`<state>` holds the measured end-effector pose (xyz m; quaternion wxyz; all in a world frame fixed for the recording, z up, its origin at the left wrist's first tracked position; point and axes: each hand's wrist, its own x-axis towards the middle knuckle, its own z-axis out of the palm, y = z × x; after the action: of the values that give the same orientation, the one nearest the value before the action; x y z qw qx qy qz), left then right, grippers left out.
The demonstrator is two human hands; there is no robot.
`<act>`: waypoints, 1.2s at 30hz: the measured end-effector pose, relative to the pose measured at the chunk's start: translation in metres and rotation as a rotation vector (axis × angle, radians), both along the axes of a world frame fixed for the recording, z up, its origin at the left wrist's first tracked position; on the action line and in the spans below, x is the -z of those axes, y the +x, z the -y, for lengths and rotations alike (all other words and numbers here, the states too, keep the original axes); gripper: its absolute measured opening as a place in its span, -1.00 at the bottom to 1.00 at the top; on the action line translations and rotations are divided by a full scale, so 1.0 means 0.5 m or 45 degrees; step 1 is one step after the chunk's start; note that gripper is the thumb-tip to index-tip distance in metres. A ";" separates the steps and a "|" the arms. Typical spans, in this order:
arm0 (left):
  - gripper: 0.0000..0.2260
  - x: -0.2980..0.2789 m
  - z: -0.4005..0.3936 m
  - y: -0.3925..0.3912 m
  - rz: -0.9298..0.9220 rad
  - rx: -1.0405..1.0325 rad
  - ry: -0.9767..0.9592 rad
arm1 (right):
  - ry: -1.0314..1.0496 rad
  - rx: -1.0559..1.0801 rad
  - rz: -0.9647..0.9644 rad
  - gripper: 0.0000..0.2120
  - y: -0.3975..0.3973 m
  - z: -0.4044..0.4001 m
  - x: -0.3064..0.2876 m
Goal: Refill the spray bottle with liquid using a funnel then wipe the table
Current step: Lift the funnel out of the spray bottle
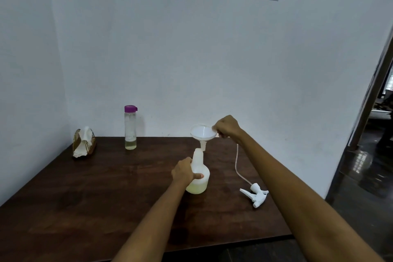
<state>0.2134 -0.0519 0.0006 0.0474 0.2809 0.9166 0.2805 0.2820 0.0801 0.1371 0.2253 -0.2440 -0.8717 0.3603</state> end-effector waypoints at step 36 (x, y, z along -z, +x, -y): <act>-0.65 0.034 0.298 -0.489 0.022 -0.378 -0.808 | 1.273 -0.248 0.683 -0.78 -0.578 0.198 0.293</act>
<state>-0.0310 -0.2010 -0.0163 0.0988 0.1136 0.9885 -0.0121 -0.0072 -0.0189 -0.0096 0.0500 -0.1093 -0.9812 -0.1508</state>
